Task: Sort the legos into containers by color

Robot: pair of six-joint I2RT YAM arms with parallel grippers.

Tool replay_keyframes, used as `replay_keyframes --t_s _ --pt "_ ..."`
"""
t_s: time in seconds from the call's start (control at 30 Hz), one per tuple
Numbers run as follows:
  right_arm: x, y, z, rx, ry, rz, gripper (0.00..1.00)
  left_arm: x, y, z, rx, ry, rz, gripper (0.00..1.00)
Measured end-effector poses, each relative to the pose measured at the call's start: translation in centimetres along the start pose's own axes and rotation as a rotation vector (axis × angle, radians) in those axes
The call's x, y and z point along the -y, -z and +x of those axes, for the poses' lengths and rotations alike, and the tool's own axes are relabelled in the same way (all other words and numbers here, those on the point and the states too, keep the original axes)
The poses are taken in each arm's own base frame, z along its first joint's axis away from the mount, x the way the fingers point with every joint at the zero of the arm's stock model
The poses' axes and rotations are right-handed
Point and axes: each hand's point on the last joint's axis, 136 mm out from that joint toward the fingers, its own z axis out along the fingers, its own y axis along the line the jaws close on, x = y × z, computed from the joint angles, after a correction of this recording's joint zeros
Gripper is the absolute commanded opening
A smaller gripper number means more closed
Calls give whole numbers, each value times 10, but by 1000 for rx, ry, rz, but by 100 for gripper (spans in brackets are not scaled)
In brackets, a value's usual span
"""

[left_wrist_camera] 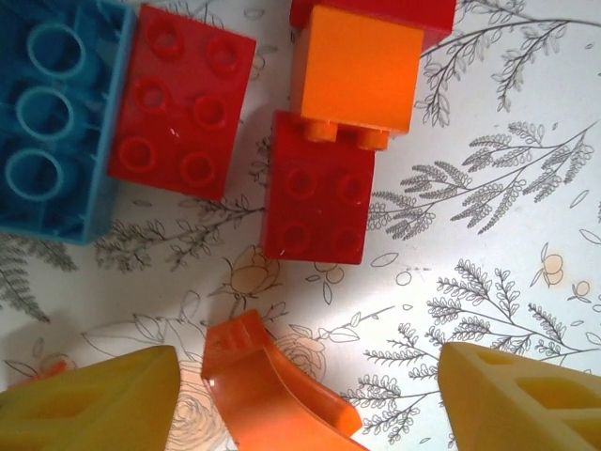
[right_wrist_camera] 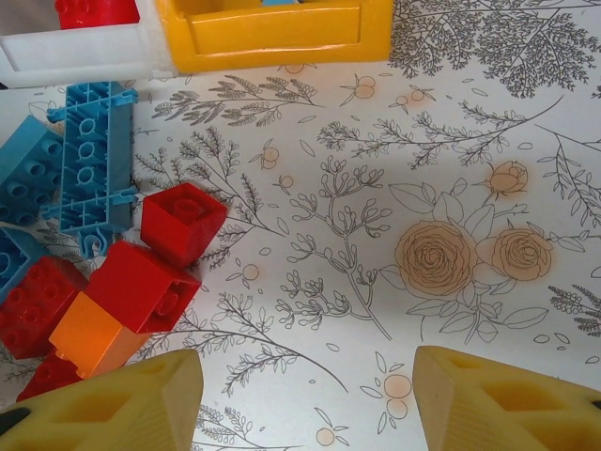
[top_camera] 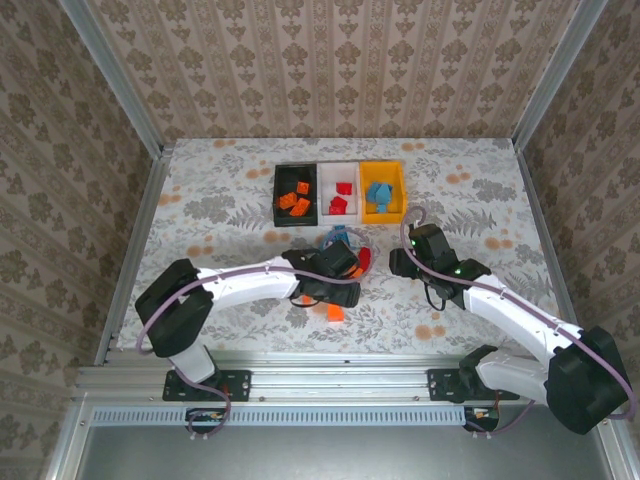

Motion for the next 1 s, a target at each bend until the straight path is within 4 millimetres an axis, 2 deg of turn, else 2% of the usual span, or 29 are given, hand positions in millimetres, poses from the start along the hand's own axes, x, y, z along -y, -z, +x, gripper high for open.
replay_keyframes --t_s 0.27,0.37,0.43,0.47,0.57,0.63,0.7,0.87,1.0 --pt "0 0 0 0 1 0 62 -2 -16 20 -44 -4 -91 66" --pt "1 0 1 2 1 2 62 -5 -23 25 -58 5 -114 58" --pt "3 -1 4 -3 2 6 62 -6 -28 30 -72 10 -128 48" --pt "3 -1 5 -5 2 8 62 -8 -30 30 -72 5 -142 46" --pt "4 -1 7 -5 3 11 62 -8 -29 28 -67 3 -150 37" --pt "4 1 6 1 1 8 62 -4 -28 27 -59 -6 -148 27" --pt "5 3 4 10 -3 5 62 -1 -27 27 -56 -16 -149 23" --pt "4 7 0 28 -7 -1 62 3 -11 23 -38 -40 -141 21" --pt "5 8 -1 36 -9 -2 62 12 29 -6 43 -83 -118 20"
